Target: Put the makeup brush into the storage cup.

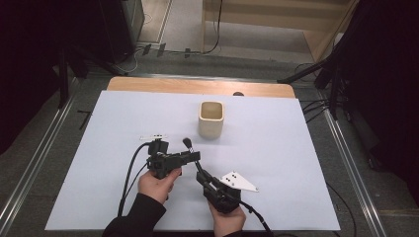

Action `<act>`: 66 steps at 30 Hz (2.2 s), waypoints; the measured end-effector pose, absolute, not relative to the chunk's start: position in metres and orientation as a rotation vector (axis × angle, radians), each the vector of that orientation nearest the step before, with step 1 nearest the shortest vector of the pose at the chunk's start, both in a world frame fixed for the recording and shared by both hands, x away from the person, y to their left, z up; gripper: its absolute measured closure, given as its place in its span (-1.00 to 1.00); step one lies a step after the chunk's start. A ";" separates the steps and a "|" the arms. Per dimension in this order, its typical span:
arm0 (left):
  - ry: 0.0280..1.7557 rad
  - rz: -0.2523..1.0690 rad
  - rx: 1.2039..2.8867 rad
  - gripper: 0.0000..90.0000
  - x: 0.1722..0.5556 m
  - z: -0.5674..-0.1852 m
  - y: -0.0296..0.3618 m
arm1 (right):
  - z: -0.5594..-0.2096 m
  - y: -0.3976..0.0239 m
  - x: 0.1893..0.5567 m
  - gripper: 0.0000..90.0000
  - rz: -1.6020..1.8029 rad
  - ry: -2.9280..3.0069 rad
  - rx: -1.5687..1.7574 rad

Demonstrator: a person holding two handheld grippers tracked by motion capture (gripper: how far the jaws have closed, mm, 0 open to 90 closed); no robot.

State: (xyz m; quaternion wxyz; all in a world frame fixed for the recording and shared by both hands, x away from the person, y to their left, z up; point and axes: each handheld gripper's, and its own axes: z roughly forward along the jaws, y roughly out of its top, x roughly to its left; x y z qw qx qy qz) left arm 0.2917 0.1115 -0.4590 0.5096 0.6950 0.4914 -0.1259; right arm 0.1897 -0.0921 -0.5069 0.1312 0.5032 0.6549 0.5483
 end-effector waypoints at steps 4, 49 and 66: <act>1.190 -0.306 1.676 0.51 0.292 -0.460 0.113 | -0.508 -0.091 0.189 0.76 1.580 1.914 1.446; 1.192 -0.477 1.597 0.74 0.297 -0.463 0.122 | -0.507 -0.089 0.191 0.52 1.586 1.961 1.423; 1.130 -0.419 1.731 0.74 0.303 -0.451 0.129 | -0.483 -0.113 0.202 -0.09 1.621 2.134 1.355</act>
